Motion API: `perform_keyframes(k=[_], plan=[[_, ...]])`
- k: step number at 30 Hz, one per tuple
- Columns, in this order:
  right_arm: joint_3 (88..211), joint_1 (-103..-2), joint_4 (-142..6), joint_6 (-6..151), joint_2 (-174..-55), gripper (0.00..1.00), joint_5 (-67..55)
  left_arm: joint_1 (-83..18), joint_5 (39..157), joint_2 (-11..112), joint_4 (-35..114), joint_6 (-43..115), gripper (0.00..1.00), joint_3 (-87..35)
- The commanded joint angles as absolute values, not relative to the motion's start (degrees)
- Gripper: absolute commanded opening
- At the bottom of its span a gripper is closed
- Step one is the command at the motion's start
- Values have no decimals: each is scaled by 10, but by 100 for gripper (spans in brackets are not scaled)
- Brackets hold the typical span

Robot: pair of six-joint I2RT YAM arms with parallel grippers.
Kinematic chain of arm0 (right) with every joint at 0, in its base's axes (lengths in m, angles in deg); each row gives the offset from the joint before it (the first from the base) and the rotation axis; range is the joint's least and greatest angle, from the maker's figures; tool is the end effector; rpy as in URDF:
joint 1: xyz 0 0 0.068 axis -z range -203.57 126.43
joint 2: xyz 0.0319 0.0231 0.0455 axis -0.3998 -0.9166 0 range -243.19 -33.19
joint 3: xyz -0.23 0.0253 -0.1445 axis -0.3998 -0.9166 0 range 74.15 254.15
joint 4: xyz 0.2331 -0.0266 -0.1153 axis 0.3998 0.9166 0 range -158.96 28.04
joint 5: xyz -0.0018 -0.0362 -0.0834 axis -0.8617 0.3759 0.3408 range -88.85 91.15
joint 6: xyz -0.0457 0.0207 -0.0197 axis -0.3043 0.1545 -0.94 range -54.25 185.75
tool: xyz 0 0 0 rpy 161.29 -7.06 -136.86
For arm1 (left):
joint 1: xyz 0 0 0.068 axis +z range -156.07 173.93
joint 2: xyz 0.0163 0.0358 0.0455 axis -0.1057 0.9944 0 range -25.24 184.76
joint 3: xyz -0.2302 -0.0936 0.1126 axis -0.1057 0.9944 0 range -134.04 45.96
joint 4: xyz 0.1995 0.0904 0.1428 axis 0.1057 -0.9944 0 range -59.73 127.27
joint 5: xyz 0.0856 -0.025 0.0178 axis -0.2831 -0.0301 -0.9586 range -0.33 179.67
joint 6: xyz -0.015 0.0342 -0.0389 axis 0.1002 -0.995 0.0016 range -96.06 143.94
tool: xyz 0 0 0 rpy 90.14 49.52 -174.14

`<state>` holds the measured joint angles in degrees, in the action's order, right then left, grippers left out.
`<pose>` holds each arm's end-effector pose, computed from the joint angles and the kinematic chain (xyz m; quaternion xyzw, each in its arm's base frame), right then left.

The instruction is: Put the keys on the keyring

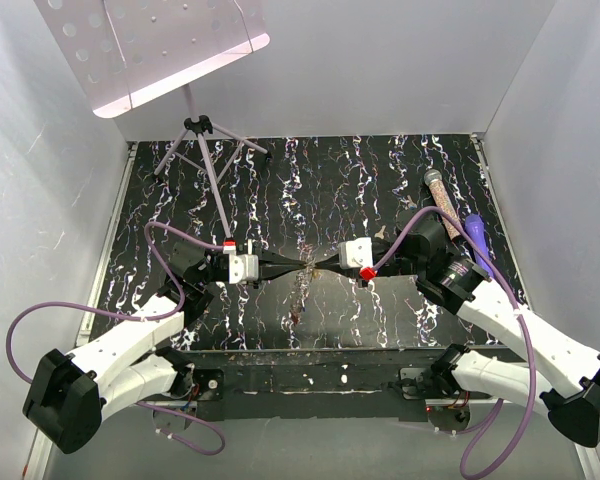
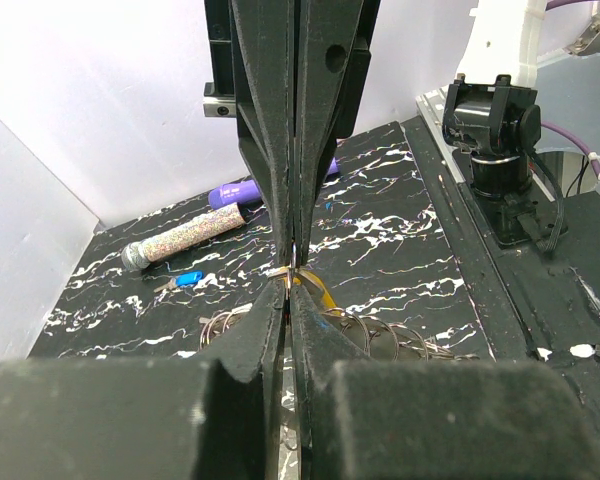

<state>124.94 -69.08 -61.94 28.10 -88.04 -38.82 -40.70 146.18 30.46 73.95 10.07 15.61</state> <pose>0.1350 0.1702 0.3524 -0.6440 0.3987 0.3042 0.5778 0.1560 -0.1438 0.2994 0.5631 0.3586 -0.4179 0.6161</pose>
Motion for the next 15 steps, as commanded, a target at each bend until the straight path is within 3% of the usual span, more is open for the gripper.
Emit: perform_keyframes(k=[1,15], plan=[[1263,-694,-642,287,-878,1,-381,-410,1456,288,759,98,0,160],[1267,-694,-643,293,-880,1,-386,-410,1457,290,759,99,0,159]])
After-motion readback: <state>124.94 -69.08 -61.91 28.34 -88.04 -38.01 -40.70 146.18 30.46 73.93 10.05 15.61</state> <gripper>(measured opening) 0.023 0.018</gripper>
